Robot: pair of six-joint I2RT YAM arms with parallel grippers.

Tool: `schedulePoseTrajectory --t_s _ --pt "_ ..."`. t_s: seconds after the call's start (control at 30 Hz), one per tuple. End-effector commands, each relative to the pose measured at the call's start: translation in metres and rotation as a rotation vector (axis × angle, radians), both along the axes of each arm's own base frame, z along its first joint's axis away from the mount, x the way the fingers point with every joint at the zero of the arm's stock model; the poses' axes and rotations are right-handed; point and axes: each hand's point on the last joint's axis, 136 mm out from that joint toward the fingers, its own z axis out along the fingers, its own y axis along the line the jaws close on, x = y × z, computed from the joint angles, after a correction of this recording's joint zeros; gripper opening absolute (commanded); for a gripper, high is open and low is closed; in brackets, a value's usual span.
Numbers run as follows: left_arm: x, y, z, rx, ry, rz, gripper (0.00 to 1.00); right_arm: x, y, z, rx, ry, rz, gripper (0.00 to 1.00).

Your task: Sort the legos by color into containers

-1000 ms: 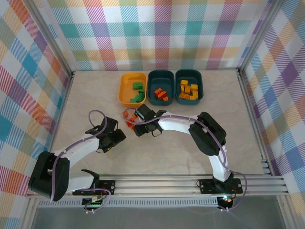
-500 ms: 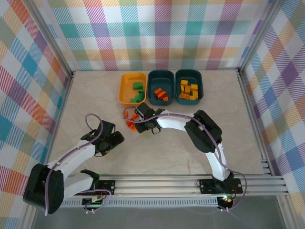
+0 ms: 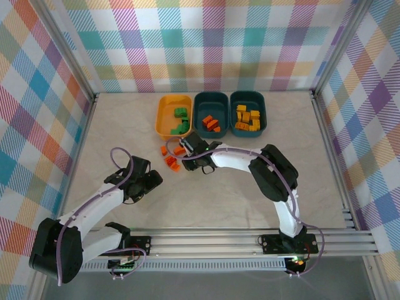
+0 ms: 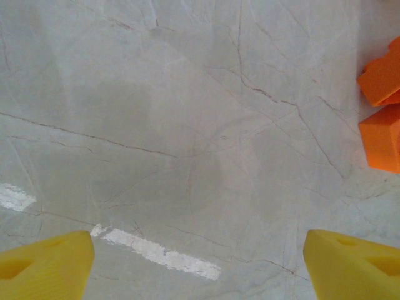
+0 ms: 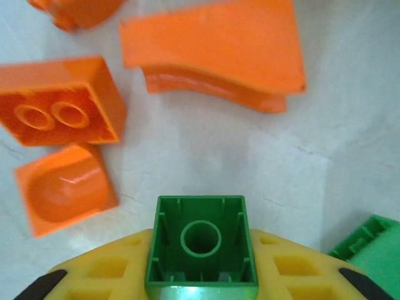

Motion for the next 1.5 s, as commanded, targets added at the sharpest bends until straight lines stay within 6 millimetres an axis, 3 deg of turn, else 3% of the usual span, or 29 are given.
schedulePoseTrajectory --t_s 0.0,0.07,0.23,0.43,0.5,0.67,0.8,0.83,0.9,1.03,1.1,1.3,1.47 --pt "0.012 0.001 0.007 0.009 -0.023 0.005 0.88 0.017 0.019 0.071 0.135 -0.107 0.007 0.31" --pt "0.016 -0.006 0.002 -0.010 0.006 -0.011 0.88 0.032 0.027 0.082 0.155 -0.126 0.002 0.31" --pt "0.021 -0.039 -0.007 -0.162 0.058 -0.081 0.89 0.087 0.042 0.080 0.203 -0.093 -0.066 0.31" --pt "0.018 -0.037 0.006 -0.157 0.039 -0.094 0.89 0.135 0.049 0.069 0.230 -0.046 -0.130 0.36" --pt "0.017 -0.036 0.009 -0.154 0.029 -0.101 0.89 0.144 0.048 0.074 0.234 -0.051 -0.139 0.44" --pt "0.019 -0.040 0.016 -0.175 -0.006 -0.126 0.89 0.141 0.043 0.119 0.260 -0.119 -0.112 0.57" --pt "0.024 -0.047 0.018 -0.203 -0.030 -0.144 0.89 0.104 0.027 0.167 0.321 -0.239 -0.091 0.59" --pt "0.025 -0.048 0.019 -0.206 -0.033 -0.148 0.89 0.094 0.019 0.167 0.326 -0.247 -0.094 0.59" --pt "0.028 -0.050 0.018 -0.209 -0.039 -0.156 0.89 0.073 -0.001 0.148 0.294 -0.218 -0.100 0.60" --pt "0.033 -0.060 0.013 -0.248 -0.037 -0.186 0.89 0.036 -0.034 0.070 0.092 -0.066 -0.053 0.68" --pt "0.040 -0.069 0.011 -0.281 -0.049 -0.204 0.89 0.023 -0.047 0.043 0.032 -0.012 -0.051 0.72" --pt "0.047 -0.087 0.003 -0.327 -0.011 -0.250 0.88 0.012 -0.066 0.012 -0.054 0.020 -0.058 0.83" --pt "0.048 -0.091 0.003 -0.335 -0.011 -0.258 0.88 0.028 -0.076 -0.011 -0.145 0.000 -0.082 0.83"
